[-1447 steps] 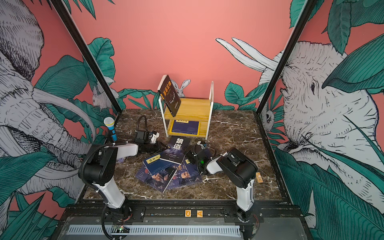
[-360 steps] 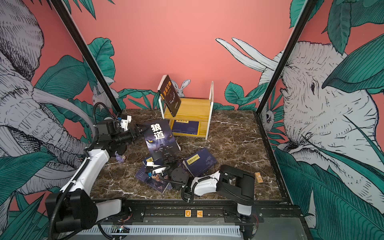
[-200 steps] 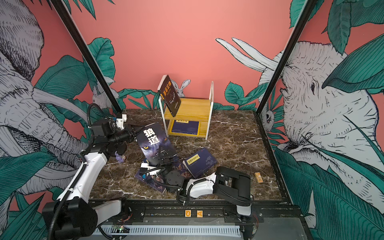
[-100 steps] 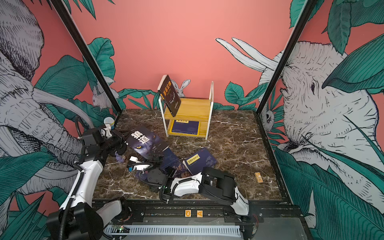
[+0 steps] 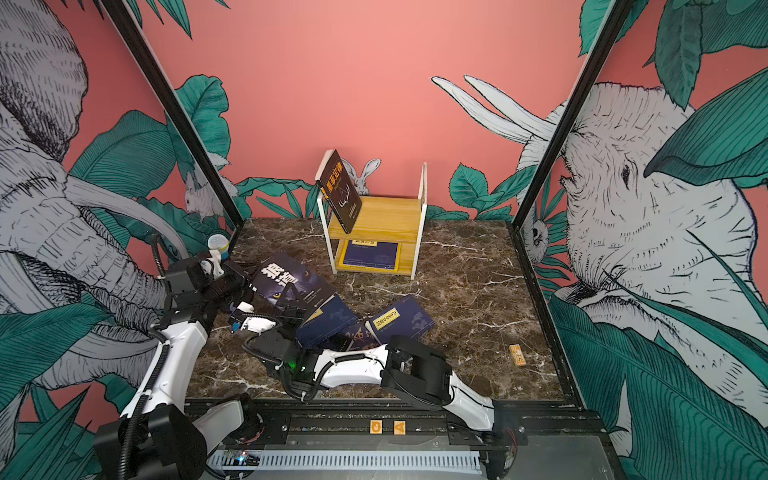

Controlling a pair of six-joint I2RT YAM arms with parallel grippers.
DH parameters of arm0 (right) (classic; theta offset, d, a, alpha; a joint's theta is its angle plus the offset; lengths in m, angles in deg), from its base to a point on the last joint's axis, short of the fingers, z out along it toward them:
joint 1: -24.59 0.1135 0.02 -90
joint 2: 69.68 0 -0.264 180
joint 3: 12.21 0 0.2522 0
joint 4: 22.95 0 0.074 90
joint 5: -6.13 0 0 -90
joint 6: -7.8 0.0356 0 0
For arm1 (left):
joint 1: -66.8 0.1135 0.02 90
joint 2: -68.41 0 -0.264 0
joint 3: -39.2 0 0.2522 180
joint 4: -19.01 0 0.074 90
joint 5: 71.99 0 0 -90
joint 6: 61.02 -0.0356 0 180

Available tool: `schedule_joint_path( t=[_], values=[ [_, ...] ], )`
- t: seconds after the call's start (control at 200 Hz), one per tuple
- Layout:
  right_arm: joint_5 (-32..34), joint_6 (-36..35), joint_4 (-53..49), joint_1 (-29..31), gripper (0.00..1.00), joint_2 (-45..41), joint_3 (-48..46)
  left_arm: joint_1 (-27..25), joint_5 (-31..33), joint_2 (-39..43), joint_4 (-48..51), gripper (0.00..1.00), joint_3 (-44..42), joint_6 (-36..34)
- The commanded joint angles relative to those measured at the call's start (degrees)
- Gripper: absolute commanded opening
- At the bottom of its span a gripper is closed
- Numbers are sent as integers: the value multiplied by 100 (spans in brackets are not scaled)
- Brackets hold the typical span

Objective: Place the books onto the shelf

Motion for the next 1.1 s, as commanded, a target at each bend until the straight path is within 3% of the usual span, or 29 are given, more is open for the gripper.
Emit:
schedule_joint_path(
  t=[0.0,0.11,0.33,0.48,0.59,0.77,0.865,1.02,1.09],
  values=[
    [259,981,-916,-217,74,59,564,16,-113,159,-286,0,-46,16],
    [196,1304,-1376,-334,60,230,899,9,-115,187,-376,0,-143,116],
    [173,519,-769,-515,34,670,1212,-8,-244,219,-469,0,-195,197],
    [202,60,-260,-652,0,780,1277,-11,-308,237,-520,0,-198,210],
    [222,-318,277,-710,0,731,1127,-6,-431,238,-614,9,-167,254],
    [7,-1391,1946,-715,0,204,92,14,-553,236,-469,51,62,-106],
    [-272,-1743,2805,-715,0,-269,-823,21,-699,149,-206,66,269,-505],
    [-664,-2631,4148,-700,0,-707,-1777,17,-1447,-416,382,77,919,-1232],
    [-871,-2815,4210,-688,0,-870,-2065,-35,-1782,-649,674,81,1292,-1504]
  ],
)
